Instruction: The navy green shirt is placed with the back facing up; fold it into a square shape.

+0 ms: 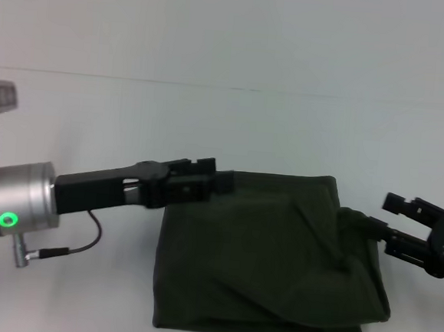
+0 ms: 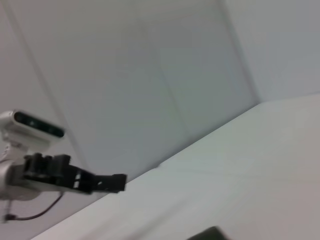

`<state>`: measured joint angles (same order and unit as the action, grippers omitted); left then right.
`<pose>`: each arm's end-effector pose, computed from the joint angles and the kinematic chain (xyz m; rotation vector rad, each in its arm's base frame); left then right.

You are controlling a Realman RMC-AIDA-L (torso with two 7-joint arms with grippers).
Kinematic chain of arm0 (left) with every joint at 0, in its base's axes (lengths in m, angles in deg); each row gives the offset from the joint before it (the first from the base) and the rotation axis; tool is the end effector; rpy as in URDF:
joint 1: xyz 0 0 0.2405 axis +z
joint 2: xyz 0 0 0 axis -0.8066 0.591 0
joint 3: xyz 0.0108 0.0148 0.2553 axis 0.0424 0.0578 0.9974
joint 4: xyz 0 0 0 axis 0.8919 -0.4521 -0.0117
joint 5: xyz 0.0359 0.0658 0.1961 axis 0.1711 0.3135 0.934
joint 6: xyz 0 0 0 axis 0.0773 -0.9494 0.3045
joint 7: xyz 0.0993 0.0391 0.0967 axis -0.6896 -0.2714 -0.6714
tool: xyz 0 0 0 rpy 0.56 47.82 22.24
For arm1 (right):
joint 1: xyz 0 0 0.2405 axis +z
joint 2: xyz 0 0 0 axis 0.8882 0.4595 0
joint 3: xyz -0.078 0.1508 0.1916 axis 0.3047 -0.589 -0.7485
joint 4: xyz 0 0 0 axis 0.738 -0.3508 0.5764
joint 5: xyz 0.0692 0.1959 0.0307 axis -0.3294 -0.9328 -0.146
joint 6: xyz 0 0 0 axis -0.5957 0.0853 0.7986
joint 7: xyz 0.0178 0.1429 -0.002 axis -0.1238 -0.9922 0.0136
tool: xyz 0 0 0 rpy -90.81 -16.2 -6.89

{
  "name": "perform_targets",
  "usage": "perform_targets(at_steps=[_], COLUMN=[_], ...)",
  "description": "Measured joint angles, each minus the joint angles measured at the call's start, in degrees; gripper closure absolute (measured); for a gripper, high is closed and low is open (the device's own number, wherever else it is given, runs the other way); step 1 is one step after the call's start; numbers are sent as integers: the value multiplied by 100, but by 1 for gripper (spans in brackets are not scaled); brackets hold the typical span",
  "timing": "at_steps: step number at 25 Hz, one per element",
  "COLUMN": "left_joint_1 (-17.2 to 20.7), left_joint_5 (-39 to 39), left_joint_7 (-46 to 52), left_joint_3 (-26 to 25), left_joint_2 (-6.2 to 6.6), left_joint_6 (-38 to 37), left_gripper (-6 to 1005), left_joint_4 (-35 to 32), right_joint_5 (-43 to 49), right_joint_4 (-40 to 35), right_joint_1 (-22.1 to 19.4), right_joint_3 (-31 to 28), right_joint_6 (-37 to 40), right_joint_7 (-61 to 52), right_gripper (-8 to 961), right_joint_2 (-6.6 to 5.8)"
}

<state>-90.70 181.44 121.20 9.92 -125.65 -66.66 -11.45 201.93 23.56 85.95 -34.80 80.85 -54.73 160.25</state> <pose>-0.2270 0.3233 -0.0120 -2.6496 -1.1826 -1.1998 0.3028 0.2878 0.0207 -2.4801 0.7995 0.9652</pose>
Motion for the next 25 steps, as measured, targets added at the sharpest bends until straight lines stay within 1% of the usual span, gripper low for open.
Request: perform_targets(at_steps=[1, 2, 4, 5, 7, 9, 12, 15, 17, 20, 23, 25], left_joint_1=[0, 204, 369, 430, 514, 571, 604, 640, 658, 675, 676, 675], left_joint_5=[0, -3, -3, -2, 0, 16, 48, 52, 53, 56, 61, 64], left_joint_7=[0, -706, -1147, -1289, -1471, -1574, -1604, -1629, -1644, -1692, -1703, -1706], left_joint_3=[0, 2, 3, 4, 1, 0, 6, 9, 12, 24, 45, 47], left_joint_2=[0, -16, -53, -63, -72, -79, -92, -111, -122, -138, -142, -142], left_joint_6=[0, -180, -212, -210, -200, -177, -140, -147, -134, -123, -143, -142], left_gripper=[53, 55, 58, 59, 62, 63, 65, 66, 67, 68, 69, 70], left_joint_4=[0, -185, -283, -295, -301, -305, -307, -309, -307, -293, -298, -306], right_joint_5=[7, 13, 118, 197, 548, 1084, 1904, 2697, 3080, 3768, 4377, 4498], right_joint_4=[-156, -349, -732, -899, -1303, -1708, -2138, -2318, -2321, -2282, -2209, -2078], right_joint_1=[43, 98, 276, 394, 686, 1037, 1537, 2073, 2366, 2779, 3101, 3247], right_joint_3=[117, 226, 477, 630, 989, 1340, 1780, 2264, 2522, 2853, 3133, 3376], right_joint_6=[20, -2, -189, -318, -606, -766, -821, -780, -774, -783, -871, -992], right_joint_7=[-172, -409, -1120, -1516, -2652, -3772, -5144, -6257, -6672, -7190, -7590, -7770], right_gripper=[160, 162, 163, 163, 164, 164, 165, 165, 166, 166, 167, 167], right_joint_2=[30, 61, 82, 64, -5, -88, -175, -199, -164, -25, 90, 121])
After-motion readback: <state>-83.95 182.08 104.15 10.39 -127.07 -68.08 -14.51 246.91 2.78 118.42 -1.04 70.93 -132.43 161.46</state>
